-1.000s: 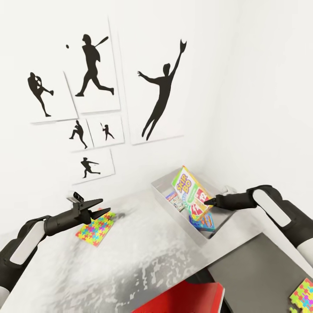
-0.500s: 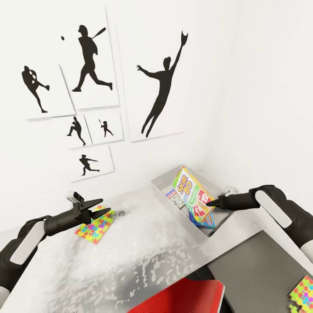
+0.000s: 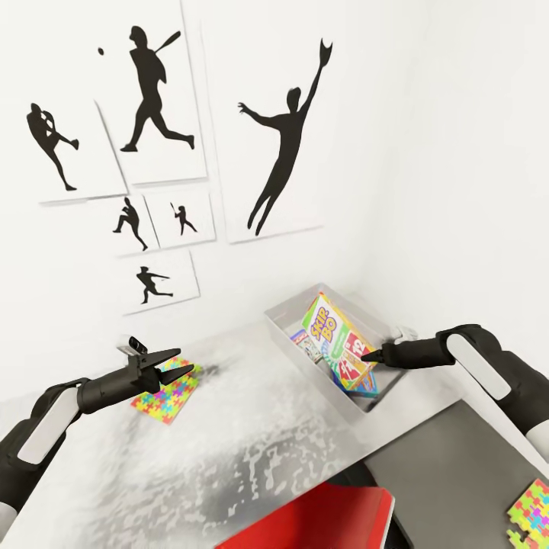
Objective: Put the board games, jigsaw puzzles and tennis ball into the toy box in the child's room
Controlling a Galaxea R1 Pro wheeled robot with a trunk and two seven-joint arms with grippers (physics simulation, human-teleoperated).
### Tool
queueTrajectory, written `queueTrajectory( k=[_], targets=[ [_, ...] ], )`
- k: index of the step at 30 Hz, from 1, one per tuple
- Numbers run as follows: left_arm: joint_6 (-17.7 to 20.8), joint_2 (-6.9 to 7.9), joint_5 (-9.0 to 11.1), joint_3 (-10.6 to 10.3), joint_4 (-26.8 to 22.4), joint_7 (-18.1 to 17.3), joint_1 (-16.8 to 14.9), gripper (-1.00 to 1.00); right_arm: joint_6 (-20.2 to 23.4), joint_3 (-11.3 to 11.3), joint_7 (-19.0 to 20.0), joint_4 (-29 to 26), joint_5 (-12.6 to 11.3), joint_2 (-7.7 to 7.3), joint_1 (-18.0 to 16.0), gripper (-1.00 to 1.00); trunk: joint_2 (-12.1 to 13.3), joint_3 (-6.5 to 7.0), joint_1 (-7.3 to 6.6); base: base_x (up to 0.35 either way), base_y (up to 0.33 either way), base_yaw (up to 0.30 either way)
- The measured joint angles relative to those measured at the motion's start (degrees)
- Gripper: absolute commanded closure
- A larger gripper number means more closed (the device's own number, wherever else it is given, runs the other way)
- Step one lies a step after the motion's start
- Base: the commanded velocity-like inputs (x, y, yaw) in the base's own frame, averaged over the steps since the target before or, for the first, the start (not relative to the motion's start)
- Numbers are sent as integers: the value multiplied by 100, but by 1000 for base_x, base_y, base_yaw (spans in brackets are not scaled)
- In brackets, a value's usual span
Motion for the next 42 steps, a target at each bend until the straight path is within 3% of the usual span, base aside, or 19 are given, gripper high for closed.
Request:
queueTrajectory(
  k=[14, 39, 40, 42],
  targets=[
    [0, 0, 0, -3, 0, -2, 0, -100, -1, -27, -4, 58, 17, -26, -1, 100, -1, -124, 0, 0, 0, 0],
    [0, 0, 1, -3, 1, 0, 0, -100, 0, -46, -3, 55, 7, -32, -44, 100, -1, -131, 0, 0, 0, 0],
    [0, 1, 1, -1, 1, 0, 0, -100, 0, -46, -4, 58, 7, -32, -56, -100, -1, -131, 0, 0, 0, 0],
    [0, -1, 1, -1, 1, 0, 0, -100, 0, -45, -4, 60, 6, -30, -72, -100, -1, -132, 0, 0, 0, 0]
  ],
)
